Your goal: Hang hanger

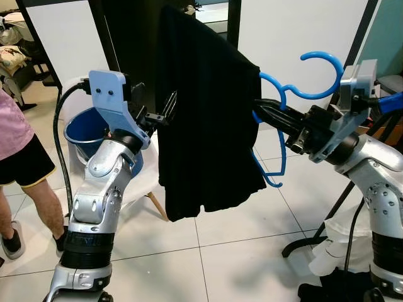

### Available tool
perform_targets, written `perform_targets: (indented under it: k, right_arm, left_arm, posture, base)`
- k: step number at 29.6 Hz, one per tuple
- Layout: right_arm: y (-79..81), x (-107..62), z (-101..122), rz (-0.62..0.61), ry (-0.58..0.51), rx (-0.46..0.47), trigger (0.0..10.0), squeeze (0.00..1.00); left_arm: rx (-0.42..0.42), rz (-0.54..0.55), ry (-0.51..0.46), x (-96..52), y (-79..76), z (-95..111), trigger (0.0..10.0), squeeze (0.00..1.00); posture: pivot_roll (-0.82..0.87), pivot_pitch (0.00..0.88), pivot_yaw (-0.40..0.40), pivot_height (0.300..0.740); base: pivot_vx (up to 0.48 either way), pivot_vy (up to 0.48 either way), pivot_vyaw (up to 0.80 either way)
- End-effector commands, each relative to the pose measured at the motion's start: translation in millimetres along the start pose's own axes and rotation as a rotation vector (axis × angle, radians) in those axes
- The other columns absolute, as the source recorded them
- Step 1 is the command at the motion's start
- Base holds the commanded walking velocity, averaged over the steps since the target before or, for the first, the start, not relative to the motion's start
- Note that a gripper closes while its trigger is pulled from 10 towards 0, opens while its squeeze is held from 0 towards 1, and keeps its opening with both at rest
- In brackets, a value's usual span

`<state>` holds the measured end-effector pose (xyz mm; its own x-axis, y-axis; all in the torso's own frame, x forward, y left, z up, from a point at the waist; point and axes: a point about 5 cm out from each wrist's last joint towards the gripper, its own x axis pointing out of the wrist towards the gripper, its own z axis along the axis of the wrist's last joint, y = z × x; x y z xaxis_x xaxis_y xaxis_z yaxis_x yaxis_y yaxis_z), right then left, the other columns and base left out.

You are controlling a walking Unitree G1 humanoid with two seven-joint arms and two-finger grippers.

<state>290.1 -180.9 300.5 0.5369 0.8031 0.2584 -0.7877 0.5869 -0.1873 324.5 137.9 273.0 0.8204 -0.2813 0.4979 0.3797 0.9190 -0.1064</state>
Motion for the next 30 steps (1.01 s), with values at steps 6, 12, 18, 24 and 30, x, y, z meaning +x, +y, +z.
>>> perform_targets:
  k: [6,12,18,24,30]
  right_arm:
    - [5.6,-0.7,16.9,0.051,-0.049,-0.022,10.0,0.0]
    - [6.4,-3.4,21.6,0.06,-0.054,-0.029,10.0,0.0]
    - [2.5,-5.4,22.3,0.033,-0.046,-0.037,10.0,0.0]
    - [-7.9,-8.4,15.7,-0.052,-0.004,-0.05,10.0,0.0]
    - [-20.7,-13.1,8.4,-0.172,0.024,-0.039,10.0,0.0]
  left_arm:
    - [-0.055,-0.04,0.032,-5.7,4.0,-7.5,0.0,0.0]
    - [-0.022,-0.034,0.036,-7.1,10.9,-8.1,0.0,0.0]
    - [0.007,-0.036,0.026,-6.9,14.6,-4.8,0.0,0.0]
    - [0.031,-0.025,-0.01,-4.8,24.2,8.4,0.0,0.0]
    - [0.06,0.001,-0.076,-0.3,39.5,31.8,0.0,0.0]
  posture:
    - [-0.1,0.0,0.052,0.74]
    - [-0.1,0.0,0.051,0.74]
    - [-0.1,0.0,0.049,0.74]
    - [-0.09,0.0,0.044,0.74]
    - [-0.09,0.0,0.045,0.74]
  base:
    - [0.0,0.0,0.0]
    - [0.0,0.0,0.0]
    - [0.0,0.0,0.0]
    - [0.0,0.0,0.0]
    - [0.0,0.0,0.0]
